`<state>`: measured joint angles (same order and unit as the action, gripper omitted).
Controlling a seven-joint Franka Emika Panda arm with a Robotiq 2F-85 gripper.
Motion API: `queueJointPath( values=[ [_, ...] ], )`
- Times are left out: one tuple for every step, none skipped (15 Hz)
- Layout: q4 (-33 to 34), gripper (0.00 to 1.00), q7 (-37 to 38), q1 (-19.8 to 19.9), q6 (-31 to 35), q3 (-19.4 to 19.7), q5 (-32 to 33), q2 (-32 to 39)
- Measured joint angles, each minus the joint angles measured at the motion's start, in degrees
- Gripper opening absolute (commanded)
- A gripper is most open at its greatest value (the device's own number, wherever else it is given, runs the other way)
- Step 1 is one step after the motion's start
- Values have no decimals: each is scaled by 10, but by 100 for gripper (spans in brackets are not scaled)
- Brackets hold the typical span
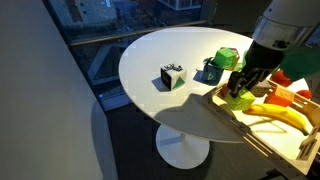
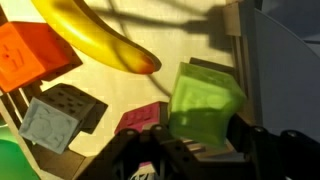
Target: Remove the yellow block from the crate and put it in the bowl
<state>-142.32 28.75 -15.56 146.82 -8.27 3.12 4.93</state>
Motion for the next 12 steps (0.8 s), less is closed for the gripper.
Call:
queueJointPath(
  values=[
    [0, 31, -5, 3, -6, 0, -3, -11],
    [-1, 31, -9, 7, -11, 0, -3, -21],
    [-1, 31, -12, 12, -16, 0, -4, -31],
    [-1, 31, -16, 18, -21, 0, -4, -41],
    [-1, 31, -20, 25, -25, 0, -4, -50],
    [-1, 31, -23, 33, -29, 1, -5, -58],
    [-1, 31, -25, 39, -31, 1, -5, -65],
    [-1, 31, -27, 46, -33, 2, -5, -71],
    [-1, 31, -30, 52, -34, 4, -5, -76],
    [-1, 31, -32, 59, -35, 6, -5, -81],
    [-1, 31, -33, 64, -35, 7, -5, -84],
    [0, 31, -34, 70, -35, 10, -5, -87]
  ],
)
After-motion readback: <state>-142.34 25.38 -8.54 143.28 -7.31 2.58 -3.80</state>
